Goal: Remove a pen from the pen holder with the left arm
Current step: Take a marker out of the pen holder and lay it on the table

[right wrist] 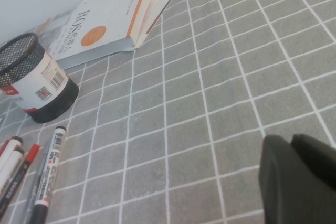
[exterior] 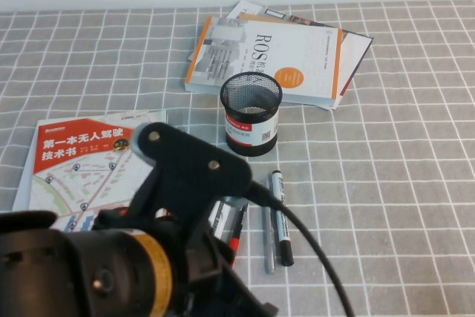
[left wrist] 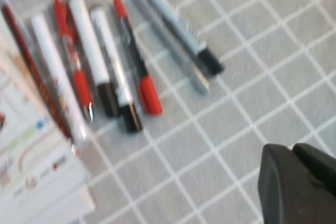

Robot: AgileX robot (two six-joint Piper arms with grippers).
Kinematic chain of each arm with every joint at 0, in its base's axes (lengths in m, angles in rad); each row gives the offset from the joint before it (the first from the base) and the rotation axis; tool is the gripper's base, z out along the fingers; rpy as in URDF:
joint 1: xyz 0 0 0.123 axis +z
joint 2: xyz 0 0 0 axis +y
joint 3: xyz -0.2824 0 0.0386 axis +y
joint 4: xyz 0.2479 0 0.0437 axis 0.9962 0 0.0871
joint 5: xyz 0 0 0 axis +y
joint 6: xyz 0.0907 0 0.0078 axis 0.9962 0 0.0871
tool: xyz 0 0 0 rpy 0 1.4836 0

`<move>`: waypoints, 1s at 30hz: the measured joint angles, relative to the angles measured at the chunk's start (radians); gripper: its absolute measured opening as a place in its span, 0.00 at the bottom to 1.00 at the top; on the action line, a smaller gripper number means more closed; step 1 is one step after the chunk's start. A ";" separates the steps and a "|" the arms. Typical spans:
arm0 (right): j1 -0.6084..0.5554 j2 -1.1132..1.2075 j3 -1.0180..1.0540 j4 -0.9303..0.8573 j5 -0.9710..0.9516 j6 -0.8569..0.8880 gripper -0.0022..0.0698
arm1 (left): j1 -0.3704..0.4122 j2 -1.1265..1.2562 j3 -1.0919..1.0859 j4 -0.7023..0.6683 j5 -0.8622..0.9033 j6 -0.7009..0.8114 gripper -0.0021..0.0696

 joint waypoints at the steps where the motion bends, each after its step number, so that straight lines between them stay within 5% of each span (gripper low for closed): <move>1: 0.000 0.000 0.000 0.000 0.000 0.000 0.01 | 0.000 -0.003 0.000 -0.005 0.013 0.000 0.03; 7: 0.000 0.000 0.000 0.002 0.000 0.000 0.01 | 0.000 -0.095 0.014 -0.005 0.046 0.032 0.03; 15: 0.000 0.000 0.000 0.004 0.000 0.000 0.01 | 0.002 -0.193 0.268 0.202 -0.262 -0.022 0.03; 19: 0.000 0.000 0.000 0.007 0.000 0.000 0.01 | 0.048 -0.234 0.365 0.188 -0.333 -0.098 0.03; 24: 0.000 0.000 0.000 0.007 0.000 0.000 0.01 | 0.180 -0.335 0.463 0.108 -0.428 -0.044 0.03; 30: 0.000 0.000 0.000 0.007 0.000 0.000 0.01 | 0.455 -0.493 0.623 -0.064 -0.717 0.300 0.03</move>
